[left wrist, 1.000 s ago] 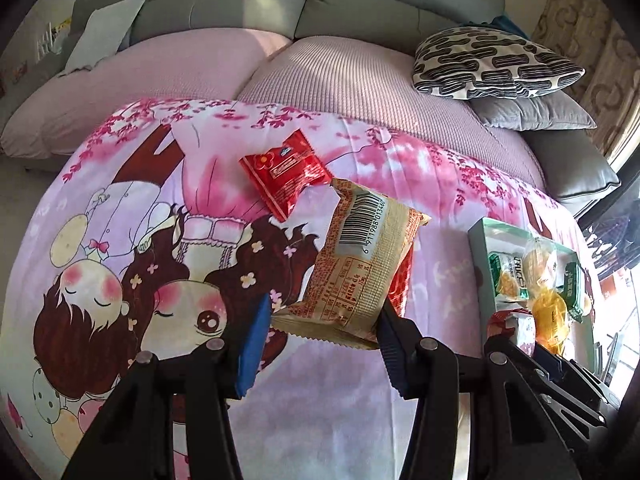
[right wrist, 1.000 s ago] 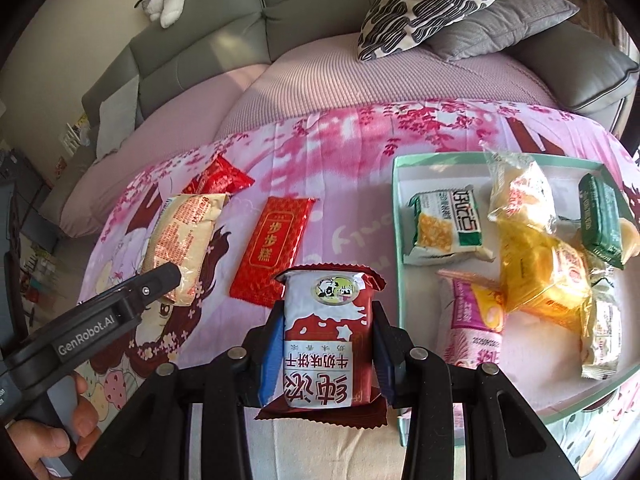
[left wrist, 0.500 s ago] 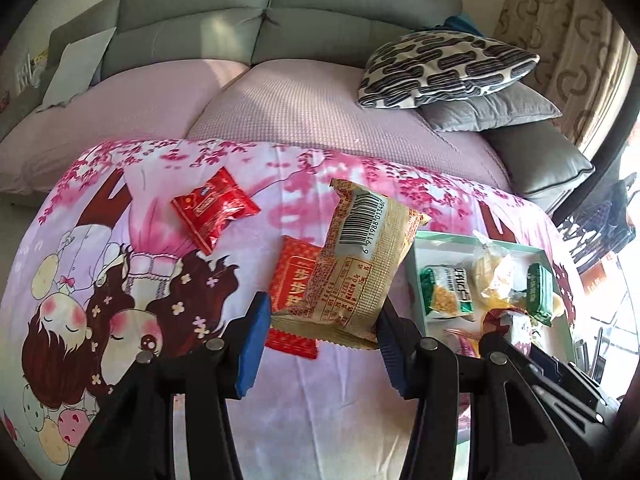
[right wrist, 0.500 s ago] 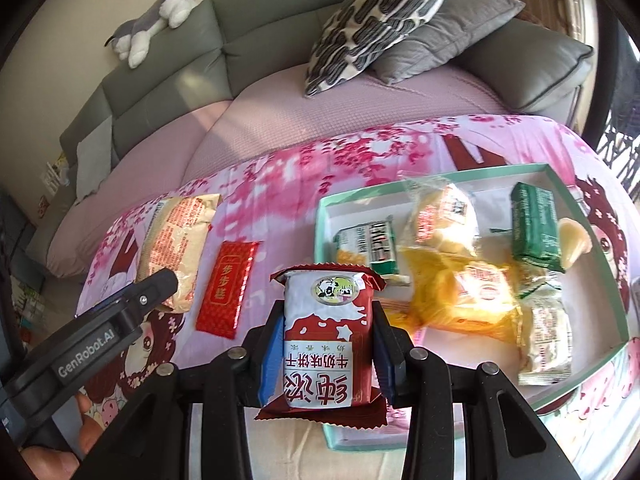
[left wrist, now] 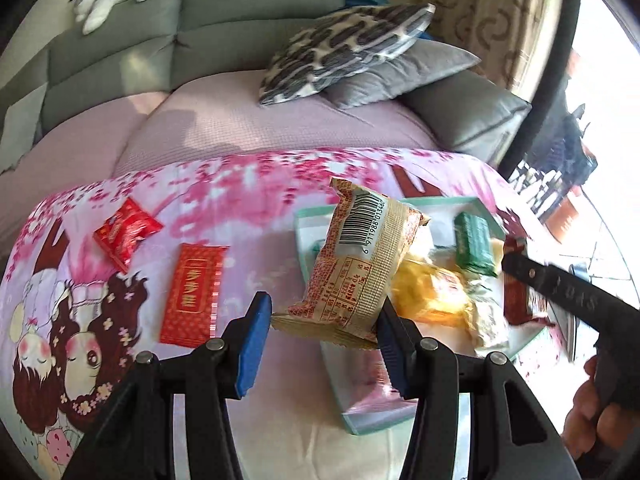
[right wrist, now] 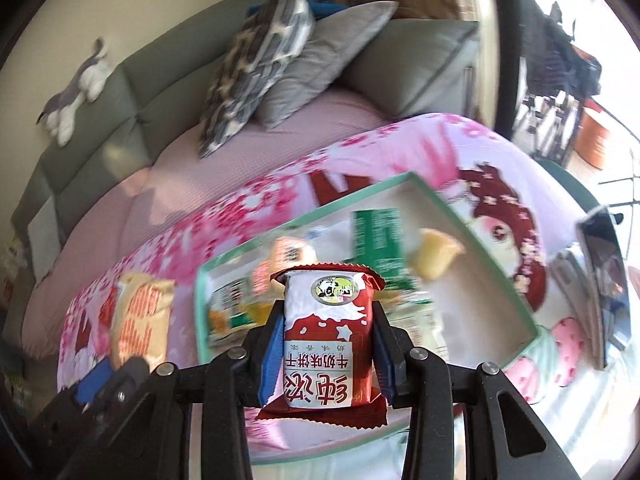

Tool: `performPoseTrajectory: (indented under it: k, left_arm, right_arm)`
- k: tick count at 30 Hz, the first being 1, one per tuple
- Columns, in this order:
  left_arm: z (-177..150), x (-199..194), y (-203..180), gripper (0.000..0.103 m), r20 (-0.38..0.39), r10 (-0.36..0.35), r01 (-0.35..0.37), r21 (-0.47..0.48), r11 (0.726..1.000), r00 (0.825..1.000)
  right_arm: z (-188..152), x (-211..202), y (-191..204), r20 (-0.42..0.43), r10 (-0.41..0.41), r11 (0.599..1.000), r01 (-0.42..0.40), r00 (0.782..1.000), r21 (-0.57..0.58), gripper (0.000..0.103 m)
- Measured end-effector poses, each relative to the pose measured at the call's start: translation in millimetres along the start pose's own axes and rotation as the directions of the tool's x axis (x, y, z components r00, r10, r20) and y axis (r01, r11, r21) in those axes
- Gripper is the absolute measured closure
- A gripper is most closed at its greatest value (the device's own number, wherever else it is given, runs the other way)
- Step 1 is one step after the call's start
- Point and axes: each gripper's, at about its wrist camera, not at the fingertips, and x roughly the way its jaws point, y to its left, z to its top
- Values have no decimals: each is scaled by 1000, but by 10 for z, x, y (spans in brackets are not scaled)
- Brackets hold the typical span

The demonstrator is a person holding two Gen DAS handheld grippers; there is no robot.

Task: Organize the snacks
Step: 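Lift both packs and carry them toward the tray, then lower both packs into the tray and open both grippers to release them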

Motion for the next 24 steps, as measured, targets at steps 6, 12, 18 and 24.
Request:
performPoseTrajectory:
  k: [6, 12, 18, 24]
  left_arm:
    - [-92, 48, -421, 50, -25, -48, 50, 95, 994, 999]
    - [-182, 116, -663, 50, -66, -76, 85, 151, 985, 995]
    - [-243, 250, -786, 50, -103, -68, 86, 183, 979, 992]
    - [-301, 364, -881, 50, -136, -54, 82, 207, 975, 989]
  right_arm:
    - [91, -107, -453, 31, -75, 993, 72, 997, 95, 61]
    - [112, -124, -644, 34, -123, 985, 118, 992, 122, 61]
    - [72, 102, -693, -31, -117, 985, 120, 993, 126, 61]
    - [24, 313, -737, -89, -124, 982, 135, 988, 129, 61]
